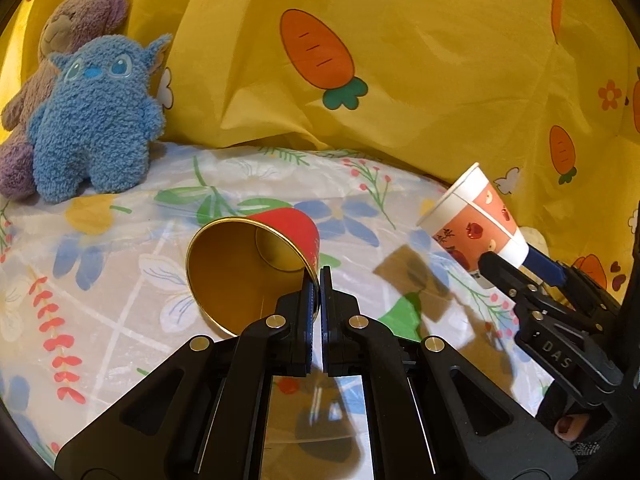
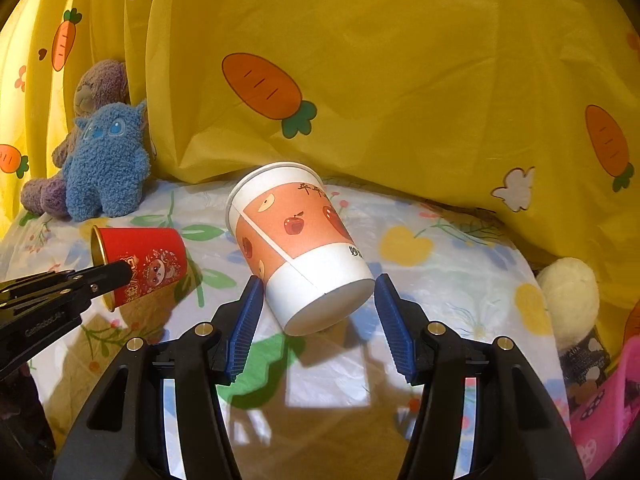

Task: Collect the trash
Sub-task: 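Carry both cups over the pink bucket and open both grippers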

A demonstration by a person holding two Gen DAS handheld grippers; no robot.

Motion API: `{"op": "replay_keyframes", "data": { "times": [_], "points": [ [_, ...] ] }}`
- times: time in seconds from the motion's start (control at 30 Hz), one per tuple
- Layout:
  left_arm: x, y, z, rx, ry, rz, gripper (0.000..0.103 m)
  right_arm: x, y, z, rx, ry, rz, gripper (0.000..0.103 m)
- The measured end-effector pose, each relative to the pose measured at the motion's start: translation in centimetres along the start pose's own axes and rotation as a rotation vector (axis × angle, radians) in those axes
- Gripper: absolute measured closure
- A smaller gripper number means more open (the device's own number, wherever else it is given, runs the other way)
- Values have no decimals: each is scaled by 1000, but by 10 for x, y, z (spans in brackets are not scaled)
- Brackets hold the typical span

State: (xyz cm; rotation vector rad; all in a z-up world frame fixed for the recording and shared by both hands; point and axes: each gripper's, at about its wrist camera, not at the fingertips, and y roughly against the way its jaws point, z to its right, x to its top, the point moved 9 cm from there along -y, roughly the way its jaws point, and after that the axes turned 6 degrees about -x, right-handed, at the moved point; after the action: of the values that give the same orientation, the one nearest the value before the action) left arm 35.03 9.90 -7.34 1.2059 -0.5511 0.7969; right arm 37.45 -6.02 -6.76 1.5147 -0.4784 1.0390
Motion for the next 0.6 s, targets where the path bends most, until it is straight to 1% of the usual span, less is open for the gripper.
{"op": "replay_keyframes", "data": {
  "times": [0.23,0.33,0.47,0.6],
  "points": [
    [-8,11,65,-86,-124,2,101,-11,62,54,-70,-91,54,47],
    [-14,20,97,-140,-163,-3,101,-19,86,78,-101,-123,76,47],
    [-23,32,147,-209,-231,-2,101,-29,116,112,-140,-177,114,47],
    [-37,40,208,-299,-308,-15,101,-46,146,156,-214,-244,137,47]
  ]
}}
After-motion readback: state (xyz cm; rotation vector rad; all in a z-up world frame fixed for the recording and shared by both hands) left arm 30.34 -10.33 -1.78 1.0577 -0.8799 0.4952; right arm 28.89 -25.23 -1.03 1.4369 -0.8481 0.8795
